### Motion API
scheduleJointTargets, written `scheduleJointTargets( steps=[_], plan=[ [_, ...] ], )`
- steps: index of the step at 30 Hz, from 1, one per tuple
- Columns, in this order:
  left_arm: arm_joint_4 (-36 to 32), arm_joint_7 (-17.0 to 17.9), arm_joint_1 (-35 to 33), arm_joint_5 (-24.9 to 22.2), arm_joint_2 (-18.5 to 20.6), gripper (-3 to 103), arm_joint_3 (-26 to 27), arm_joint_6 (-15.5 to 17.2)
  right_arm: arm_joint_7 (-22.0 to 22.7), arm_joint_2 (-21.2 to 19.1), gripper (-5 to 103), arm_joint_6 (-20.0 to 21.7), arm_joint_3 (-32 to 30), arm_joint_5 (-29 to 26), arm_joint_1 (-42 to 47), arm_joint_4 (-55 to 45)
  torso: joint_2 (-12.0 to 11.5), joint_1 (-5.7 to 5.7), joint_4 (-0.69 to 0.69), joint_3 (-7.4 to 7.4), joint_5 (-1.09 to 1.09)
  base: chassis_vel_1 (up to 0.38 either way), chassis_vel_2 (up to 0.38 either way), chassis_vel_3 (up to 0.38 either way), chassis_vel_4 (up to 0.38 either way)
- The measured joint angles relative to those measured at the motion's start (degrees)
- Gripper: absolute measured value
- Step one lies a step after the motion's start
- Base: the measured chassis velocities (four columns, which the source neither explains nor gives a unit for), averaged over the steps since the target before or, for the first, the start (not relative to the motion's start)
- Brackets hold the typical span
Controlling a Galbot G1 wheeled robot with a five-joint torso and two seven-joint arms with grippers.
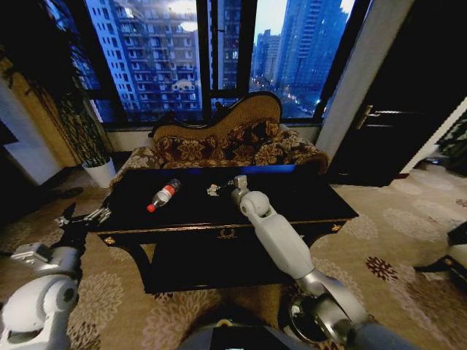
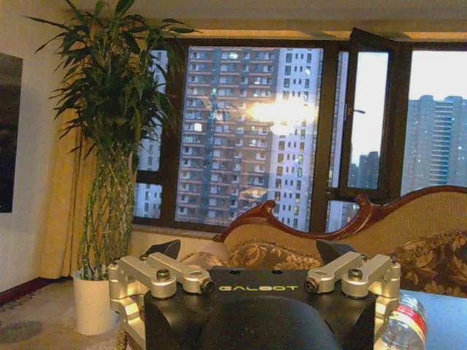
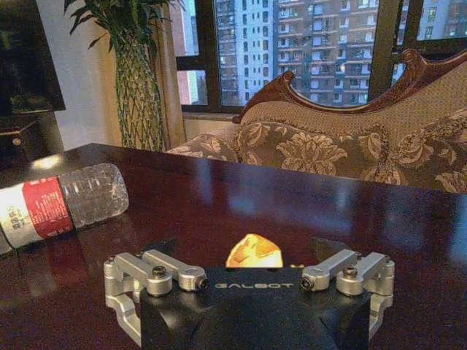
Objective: Move to the front of the table and place the trash on the table into the trash bin.
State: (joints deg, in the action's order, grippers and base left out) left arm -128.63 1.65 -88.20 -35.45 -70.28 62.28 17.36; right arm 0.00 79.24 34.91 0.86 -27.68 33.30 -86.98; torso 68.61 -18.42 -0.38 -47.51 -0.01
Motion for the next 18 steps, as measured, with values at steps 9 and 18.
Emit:
scheduleJointTargets(
  steps=[9, 18],
  plan=[
    [0.4, 0.0, -0.2, 0.1, -0.1, 100, 0.1, -0.4, 0.0, 1.0, 100, -0.7, 0.7, 0.7, -1.6, 2.8, 0.0, 0.00, 0.01, 0.00, 0.00, 0.000, 0.000, 0.000, 0.000],
    [0.7, -0.1, -0.3, 0.1, -0.1, 100, 0.2, -0.9, 0.0, 0.8, 100, -0.8, 1.5, 0.9, -1.6, 2.9, 0.0, 0.00, 0.01, 0.00, 0.00, 0.000, 0.000, 0.000, 0.000]
  ],
)
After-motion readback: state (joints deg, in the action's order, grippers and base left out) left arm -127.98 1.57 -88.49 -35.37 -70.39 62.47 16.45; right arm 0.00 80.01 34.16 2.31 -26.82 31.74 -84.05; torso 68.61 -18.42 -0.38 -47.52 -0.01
